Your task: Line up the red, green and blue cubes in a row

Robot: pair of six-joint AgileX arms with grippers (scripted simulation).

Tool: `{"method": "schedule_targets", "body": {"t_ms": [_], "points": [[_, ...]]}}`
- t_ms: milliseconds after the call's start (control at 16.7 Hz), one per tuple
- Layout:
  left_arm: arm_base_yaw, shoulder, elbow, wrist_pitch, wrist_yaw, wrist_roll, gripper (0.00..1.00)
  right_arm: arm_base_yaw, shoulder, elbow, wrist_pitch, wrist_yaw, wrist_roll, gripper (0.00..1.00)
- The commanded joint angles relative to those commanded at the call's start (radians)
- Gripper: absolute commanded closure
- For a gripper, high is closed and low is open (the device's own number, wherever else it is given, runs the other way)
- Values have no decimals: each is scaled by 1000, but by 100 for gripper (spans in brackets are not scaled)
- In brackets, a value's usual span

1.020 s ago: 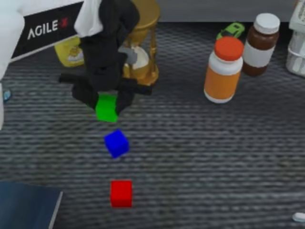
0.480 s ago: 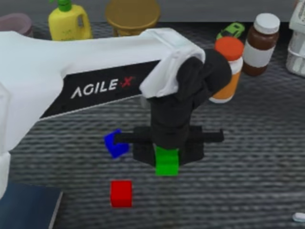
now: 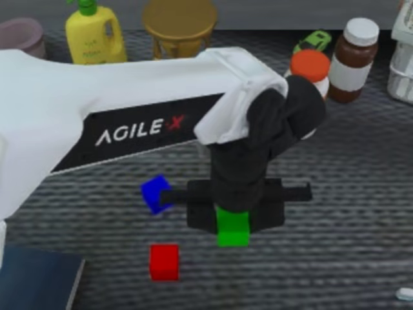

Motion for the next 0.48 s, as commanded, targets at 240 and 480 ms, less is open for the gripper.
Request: {"method": "schedule_targets", "body": {"t_ms": [240,480], "points": [[0,32,-72,108,1,1,100,0,0,0,0,0,0,0],[-1,74,-157,237,0,0,100,0,0,0,0,0,0,0]]}}
